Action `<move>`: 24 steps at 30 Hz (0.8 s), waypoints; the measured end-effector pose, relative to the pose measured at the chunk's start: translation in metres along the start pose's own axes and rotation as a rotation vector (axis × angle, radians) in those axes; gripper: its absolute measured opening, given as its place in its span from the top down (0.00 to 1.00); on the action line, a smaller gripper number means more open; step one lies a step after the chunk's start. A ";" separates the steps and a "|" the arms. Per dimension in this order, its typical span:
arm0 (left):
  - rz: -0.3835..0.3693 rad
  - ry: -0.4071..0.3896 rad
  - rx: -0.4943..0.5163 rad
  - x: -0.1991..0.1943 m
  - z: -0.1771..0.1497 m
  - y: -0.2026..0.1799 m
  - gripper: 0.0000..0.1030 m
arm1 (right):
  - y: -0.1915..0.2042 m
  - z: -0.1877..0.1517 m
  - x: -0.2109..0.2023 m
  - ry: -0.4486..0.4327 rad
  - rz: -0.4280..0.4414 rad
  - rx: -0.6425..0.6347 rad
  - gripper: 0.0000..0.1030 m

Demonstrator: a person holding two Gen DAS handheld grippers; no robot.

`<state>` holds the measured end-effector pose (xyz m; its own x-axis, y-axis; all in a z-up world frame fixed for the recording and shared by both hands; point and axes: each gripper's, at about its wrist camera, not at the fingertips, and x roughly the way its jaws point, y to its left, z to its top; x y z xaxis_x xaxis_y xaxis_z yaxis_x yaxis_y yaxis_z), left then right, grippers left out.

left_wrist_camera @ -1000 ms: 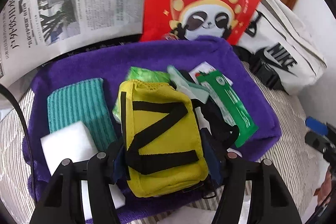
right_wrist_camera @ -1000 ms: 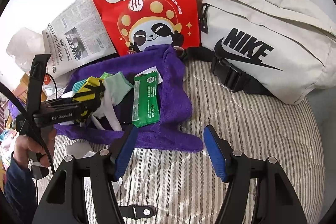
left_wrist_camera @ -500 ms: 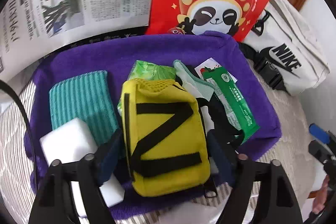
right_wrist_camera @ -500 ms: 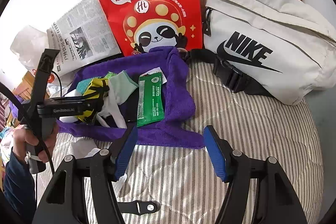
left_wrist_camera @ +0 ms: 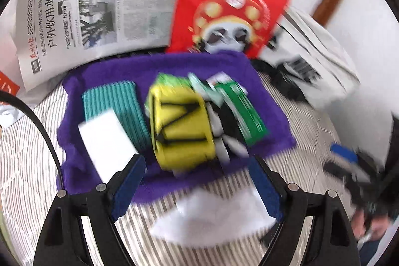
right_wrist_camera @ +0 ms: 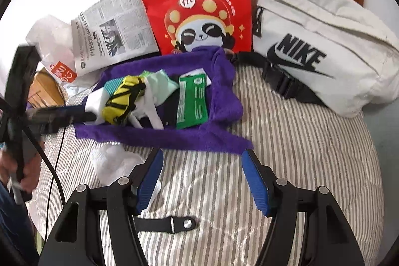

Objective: Organize soft objects
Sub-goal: 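Grasp the crumpled white tissues on the bedspread with the left gripper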

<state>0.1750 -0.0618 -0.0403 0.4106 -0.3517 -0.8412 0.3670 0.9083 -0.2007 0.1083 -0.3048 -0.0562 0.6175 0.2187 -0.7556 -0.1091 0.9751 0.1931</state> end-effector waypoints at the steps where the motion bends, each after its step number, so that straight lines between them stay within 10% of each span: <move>1: 0.000 0.013 0.023 0.000 -0.009 -0.005 0.18 | -0.001 -0.003 0.000 0.004 -0.002 0.005 0.37; 12: -0.226 0.075 -0.103 0.047 -0.068 0.001 0.18 | -0.020 -0.031 -0.011 0.026 -0.016 0.048 0.37; 18: -0.153 0.063 -0.006 0.061 -0.068 -0.032 0.14 | -0.032 -0.043 -0.018 0.021 -0.022 0.067 0.37; 24: 0.092 0.043 0.206 0.076 -0.075 -0.077 0.10 | -0.043 -0.052 -0.011 0.041 -0.025 0.097 0.37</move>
<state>0.1149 -0.1417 -0.1266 0.4155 -0.2557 -0.8729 0.4944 0.8690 -0.0192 0.0657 -0.3477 -0.0883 0.5861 0.1974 -0.7858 -0.0167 0.9726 0.2319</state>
